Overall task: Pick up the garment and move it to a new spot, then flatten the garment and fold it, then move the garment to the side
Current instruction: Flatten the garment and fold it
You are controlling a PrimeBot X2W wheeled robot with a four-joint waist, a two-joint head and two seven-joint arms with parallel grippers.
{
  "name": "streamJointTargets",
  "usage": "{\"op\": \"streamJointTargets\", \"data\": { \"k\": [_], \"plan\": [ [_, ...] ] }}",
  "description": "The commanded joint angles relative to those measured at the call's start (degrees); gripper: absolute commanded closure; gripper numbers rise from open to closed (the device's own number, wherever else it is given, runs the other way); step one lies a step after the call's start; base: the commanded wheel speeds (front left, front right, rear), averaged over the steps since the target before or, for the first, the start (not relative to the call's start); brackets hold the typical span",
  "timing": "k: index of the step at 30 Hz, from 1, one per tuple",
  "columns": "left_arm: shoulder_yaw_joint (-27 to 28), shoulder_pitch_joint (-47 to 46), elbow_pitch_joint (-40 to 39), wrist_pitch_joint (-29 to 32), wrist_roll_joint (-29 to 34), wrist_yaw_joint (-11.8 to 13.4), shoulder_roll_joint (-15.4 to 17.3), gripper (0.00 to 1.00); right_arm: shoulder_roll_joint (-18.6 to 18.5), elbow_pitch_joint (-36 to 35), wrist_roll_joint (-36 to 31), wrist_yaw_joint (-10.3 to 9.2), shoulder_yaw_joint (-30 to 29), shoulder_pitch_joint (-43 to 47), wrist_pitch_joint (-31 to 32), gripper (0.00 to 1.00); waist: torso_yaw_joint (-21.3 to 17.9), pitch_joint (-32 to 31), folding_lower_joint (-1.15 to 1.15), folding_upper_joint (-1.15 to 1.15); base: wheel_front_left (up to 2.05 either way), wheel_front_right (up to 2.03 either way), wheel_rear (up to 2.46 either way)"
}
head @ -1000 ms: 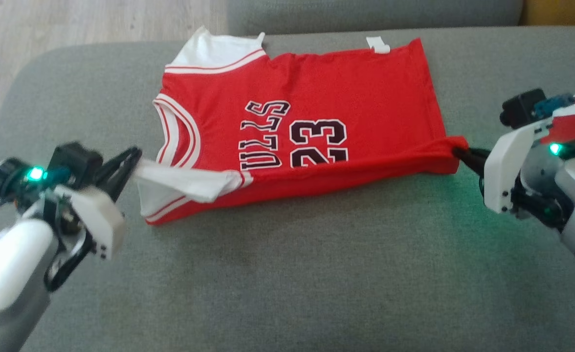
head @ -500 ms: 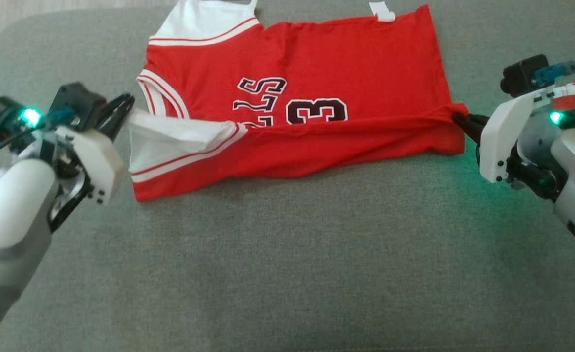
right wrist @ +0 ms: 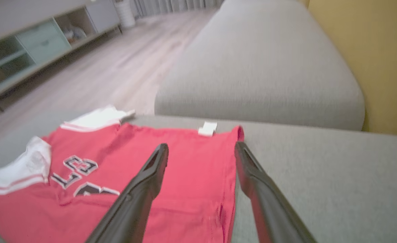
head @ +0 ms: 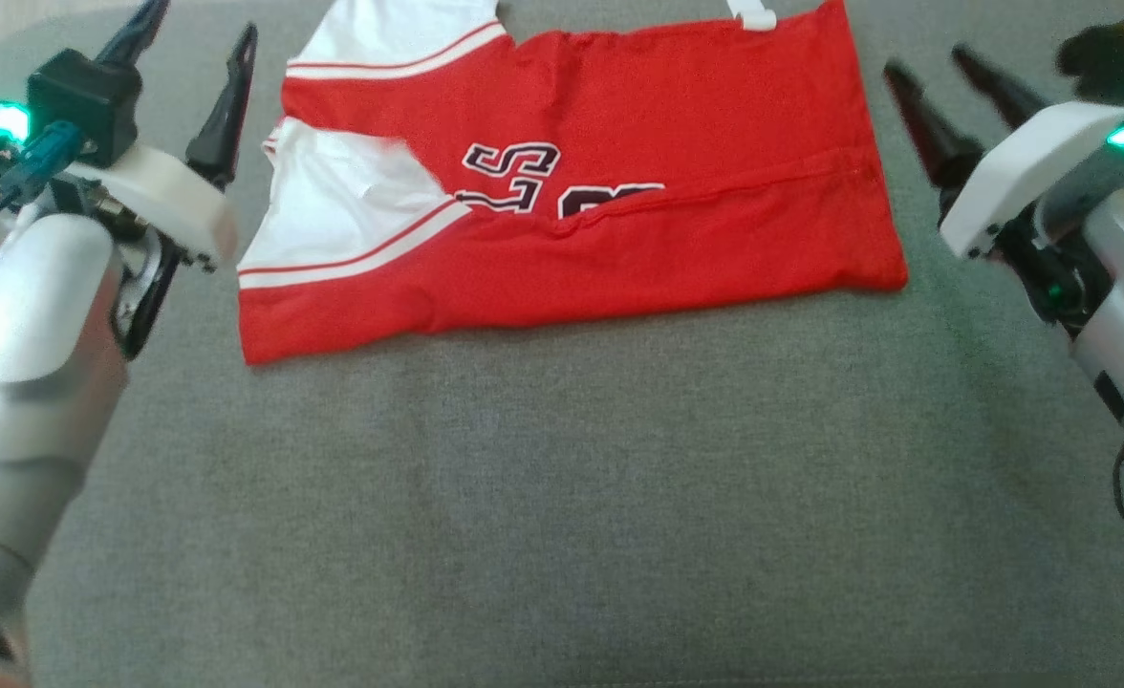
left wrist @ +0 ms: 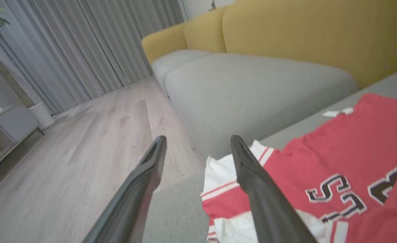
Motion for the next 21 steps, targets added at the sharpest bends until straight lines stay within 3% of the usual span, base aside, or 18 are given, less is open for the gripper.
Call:
{"op": "streamJointTargets", "data": {
  "k": [1,5,8,9,10,14,18,21],
  "plan": [
    [3.55,-2.50,-0.74,-1.77,-0.82,0.97,1.45,0.00,0.37,-0.49,-0.46,-0.11,-1.21,0.01,-3.98,0.00,0.11,-1.06,0.00,0.00,0.00,0.00,0.00],
    [6.54,0.31,-2.52,-3.37,-1.95,2.70,0.03,0.00,2.36,0.73,-2.26,-0.11,-3.69,1.36,-9.97,0.00,0.22,-3.03,0.00,0.00,0.00,0.00,0.00],
    [11.90,5.40,-9.38,-3.52,-1.80,5.47,-0.99,0.00,4.35,-0.04,-5.32,-0.11,-9.80,3.35,-11.27,0.00,0.45,-4.86,0.00,0.00,0.00,0.00,0.00],
    [13.48,7.84,-11.96,-3.53,-1.29,6.39,-1.40,0.00,4.66,-1.69,-8.01,-0.11,-13.22,4.52,-11.31,0.00,0.50,-5.37,0.00,0.00,0.00,0.00,0.00],
    [16.33,12.90,-17.04,-3.54,-0.05,8.14,-2.77,0.00,6.05,-4.95,-13.60,-0.11,-20.74,9.06,-11.33,0.00,0.71,-6.25,0.00,0.00,0.00,0.00,0.00],
    [20.34,23.27,-25.27,-3.55,3.98,10.82,-5.53,0.00,12.15,-13.04,-26.01,-0.11,-35.37,21.00,-11.35,0.00,0.93,-7.48,0.00,0.00,0.00,0.00,0.00],
    [26.12,33.53,-30.88,-3.56,6.42,12.99,-8.15,0.00,20.09,-21.53,-37.69,-0.11,-45.34,31.92,-11.36,0.00,0.23,-7.94,0.00,0.00,0.00,0.00,0.00],
    [28.76,40.21,-34.22,-3.56,10.20,12.93,-9.60,0.00,23.11,-26.81,-44.27,-0.11,-48.25,38.30,-11.36,0.00,-0.12,-8.10,0.00,0.00,0.00,0.00,0.00]
  ]
}}
